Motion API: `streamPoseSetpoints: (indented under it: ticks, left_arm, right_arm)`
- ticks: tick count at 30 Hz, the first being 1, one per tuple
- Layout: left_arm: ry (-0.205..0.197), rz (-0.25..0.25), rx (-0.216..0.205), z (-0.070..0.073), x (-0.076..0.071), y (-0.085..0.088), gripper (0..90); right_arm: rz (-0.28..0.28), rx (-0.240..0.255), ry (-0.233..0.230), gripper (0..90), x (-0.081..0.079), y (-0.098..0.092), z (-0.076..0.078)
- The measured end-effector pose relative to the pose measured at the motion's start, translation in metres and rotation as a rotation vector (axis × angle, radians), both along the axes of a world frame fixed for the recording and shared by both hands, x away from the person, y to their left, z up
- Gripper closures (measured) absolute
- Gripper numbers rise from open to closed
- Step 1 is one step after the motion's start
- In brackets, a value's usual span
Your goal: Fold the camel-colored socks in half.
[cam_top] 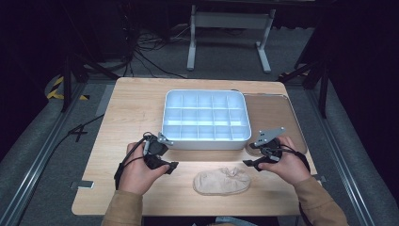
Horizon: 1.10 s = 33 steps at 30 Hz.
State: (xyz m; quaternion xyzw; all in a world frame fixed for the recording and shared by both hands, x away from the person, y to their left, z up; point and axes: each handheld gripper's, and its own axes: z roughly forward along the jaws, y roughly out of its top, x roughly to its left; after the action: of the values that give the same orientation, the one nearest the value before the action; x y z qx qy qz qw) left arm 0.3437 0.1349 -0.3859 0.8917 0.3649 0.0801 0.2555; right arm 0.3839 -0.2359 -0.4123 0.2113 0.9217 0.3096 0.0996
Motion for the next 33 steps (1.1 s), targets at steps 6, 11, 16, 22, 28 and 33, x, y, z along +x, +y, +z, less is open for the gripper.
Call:
streamPoseSetpoints:
  ticks: [6,11,16,22,28,33]
  left_arm:
    - [0.015,-0.086,0.0,-0.003,-0.007,-0.006,37.3]
    - [0.009,-0.098,0.015,-0.005,-0.006,-0.008,41.2]
    - [-0.004,-0.127,-0.017,0.002,-0.008,-0.011,47.4]
    - [0.053,-0.17,-0.023,0.004,-0.01,-0.021,50.3]
    - [0.099,-0.153,-0.046,0.009,-0.011,-0.03,45.5]
    - [0.06,-0.108,-0.06,0.009,-0.013,-0.04,43.6]
  right_arm:
    - [0.027,0.025,0.01,44.6,-0.003,-0.003,-0.002]
    - [-0.008,0.078,-0.01,46.1,-0.004,-0.014,-0.003]
    - [-0.021,0.079,-0.015,46.2,-0.006,-0.016,-0.005]
    - [-0.019,0.087,-0.035,48.6,-0.009,-0.016,-0.003]
    - [-0.018,0.103,-0.051,49.3,-0.011,-0.018,-0.002]
    - [-0.012,0.086,-0.055,50.1,-0.016,-0.015,-0.001]
